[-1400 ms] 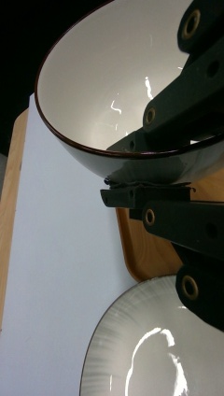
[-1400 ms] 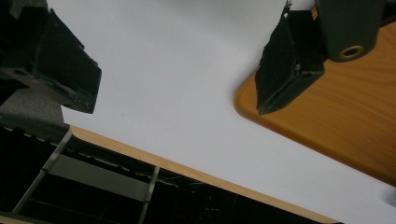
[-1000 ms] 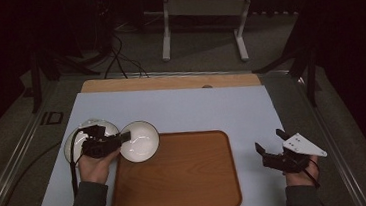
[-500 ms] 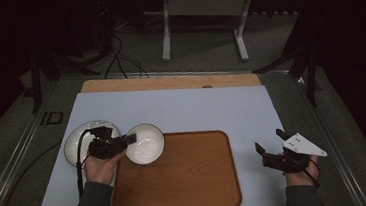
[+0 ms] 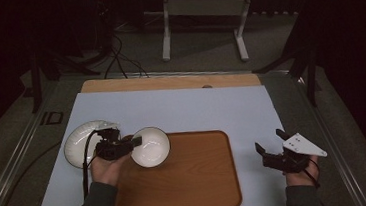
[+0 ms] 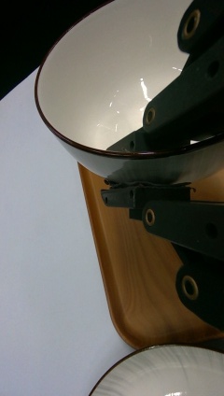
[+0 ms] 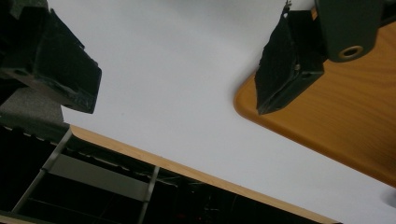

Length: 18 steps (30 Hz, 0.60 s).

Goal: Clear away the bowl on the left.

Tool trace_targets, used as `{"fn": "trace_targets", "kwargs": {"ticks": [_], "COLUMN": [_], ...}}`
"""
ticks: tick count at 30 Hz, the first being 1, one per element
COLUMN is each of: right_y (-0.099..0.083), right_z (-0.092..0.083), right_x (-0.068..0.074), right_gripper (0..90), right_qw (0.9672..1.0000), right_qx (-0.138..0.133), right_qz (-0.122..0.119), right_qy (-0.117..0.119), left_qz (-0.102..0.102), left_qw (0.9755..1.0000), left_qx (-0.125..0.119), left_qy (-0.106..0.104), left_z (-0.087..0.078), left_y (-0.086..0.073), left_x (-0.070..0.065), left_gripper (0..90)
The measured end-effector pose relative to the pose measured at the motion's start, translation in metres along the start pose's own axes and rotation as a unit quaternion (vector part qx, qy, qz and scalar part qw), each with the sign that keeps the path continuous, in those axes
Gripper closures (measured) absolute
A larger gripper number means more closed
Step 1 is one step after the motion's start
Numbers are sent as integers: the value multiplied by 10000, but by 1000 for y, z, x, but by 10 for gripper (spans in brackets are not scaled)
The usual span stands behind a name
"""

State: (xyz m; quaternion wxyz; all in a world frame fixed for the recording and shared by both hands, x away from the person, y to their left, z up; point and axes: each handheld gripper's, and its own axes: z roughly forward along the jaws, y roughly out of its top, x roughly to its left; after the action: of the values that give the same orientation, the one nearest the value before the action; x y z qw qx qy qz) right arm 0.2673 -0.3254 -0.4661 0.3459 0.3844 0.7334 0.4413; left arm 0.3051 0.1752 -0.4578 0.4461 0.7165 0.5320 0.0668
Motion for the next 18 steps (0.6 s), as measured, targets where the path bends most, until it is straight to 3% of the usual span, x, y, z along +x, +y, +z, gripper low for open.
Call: {"fn": "trace_targets", "kwargs": {"ticks": [18], "right_y": [0], "right_z": [0], "right_x": [0], "right_gripper": [143], "right_qw": [10000], "right_qx": [12], "right_qz": [-2], "right_qy": [11], "left_qz": [123], "left_qw": [9998], "left_qx": [152], "left_qy": [-91], "left_z": [13], "left_y": [-5], "left_x": [-5], "left_gripper": [818]}}
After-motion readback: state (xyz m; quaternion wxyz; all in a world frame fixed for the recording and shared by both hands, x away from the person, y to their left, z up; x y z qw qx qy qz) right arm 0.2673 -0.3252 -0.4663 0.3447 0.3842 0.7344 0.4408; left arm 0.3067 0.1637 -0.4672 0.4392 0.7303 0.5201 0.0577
